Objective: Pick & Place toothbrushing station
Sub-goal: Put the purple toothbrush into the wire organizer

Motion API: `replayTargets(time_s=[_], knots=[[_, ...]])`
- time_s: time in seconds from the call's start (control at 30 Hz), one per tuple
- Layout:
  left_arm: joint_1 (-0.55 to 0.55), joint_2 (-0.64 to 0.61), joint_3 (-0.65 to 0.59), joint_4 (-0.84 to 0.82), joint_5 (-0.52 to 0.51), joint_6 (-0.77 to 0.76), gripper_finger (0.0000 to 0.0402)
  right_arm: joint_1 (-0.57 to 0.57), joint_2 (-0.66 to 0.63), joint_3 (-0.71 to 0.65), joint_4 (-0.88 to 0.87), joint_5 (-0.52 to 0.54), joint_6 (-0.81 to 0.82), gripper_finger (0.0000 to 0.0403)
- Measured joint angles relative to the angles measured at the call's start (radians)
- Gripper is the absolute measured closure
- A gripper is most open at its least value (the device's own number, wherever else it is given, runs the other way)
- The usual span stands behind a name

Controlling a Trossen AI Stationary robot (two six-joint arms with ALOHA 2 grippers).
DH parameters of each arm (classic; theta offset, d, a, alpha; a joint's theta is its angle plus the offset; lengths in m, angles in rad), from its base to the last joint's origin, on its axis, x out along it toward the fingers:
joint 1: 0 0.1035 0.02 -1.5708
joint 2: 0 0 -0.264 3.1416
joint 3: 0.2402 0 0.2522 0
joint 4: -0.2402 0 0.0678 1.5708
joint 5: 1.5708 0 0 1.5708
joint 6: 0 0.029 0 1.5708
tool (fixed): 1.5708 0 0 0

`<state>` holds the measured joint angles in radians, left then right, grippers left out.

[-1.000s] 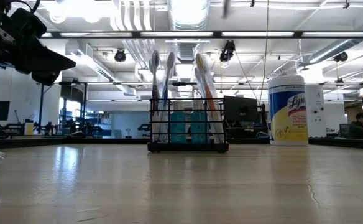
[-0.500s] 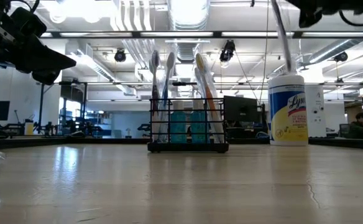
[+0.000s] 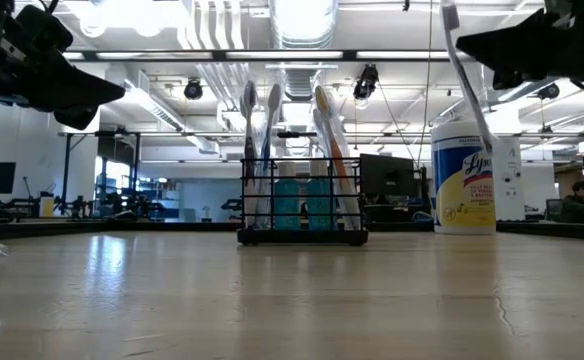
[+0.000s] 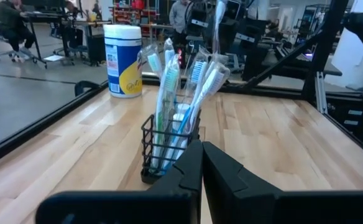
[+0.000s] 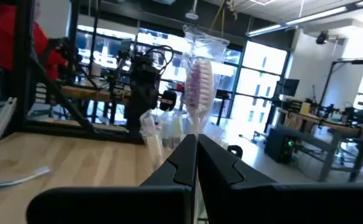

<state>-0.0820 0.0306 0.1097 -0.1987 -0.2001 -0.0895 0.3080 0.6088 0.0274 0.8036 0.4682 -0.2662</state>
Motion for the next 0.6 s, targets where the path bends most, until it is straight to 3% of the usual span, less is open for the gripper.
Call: replayTargets(time_s=[0.33, 0.53, 0.6], knots=[[0.0, 0.0, 0.0, 0.005, -0.003, 0.0, 0.039, -0.138, 0.012, 0.007, 0.046, -0.212, 0.074, 0.0394], [0.0, 0.0, 0.0, 0.005, -0.004, 0.0, 0.039, -0.209, 0.12, 0.092, 0.06, -0.418, 0.088, 0.0394], [0.0, 0.0, 0.0, 0.005, -0.004, 0.006, 0.039, -0.229, 0.179, 0.133, 0.062, -0.427, 0.087, 0.0394]])
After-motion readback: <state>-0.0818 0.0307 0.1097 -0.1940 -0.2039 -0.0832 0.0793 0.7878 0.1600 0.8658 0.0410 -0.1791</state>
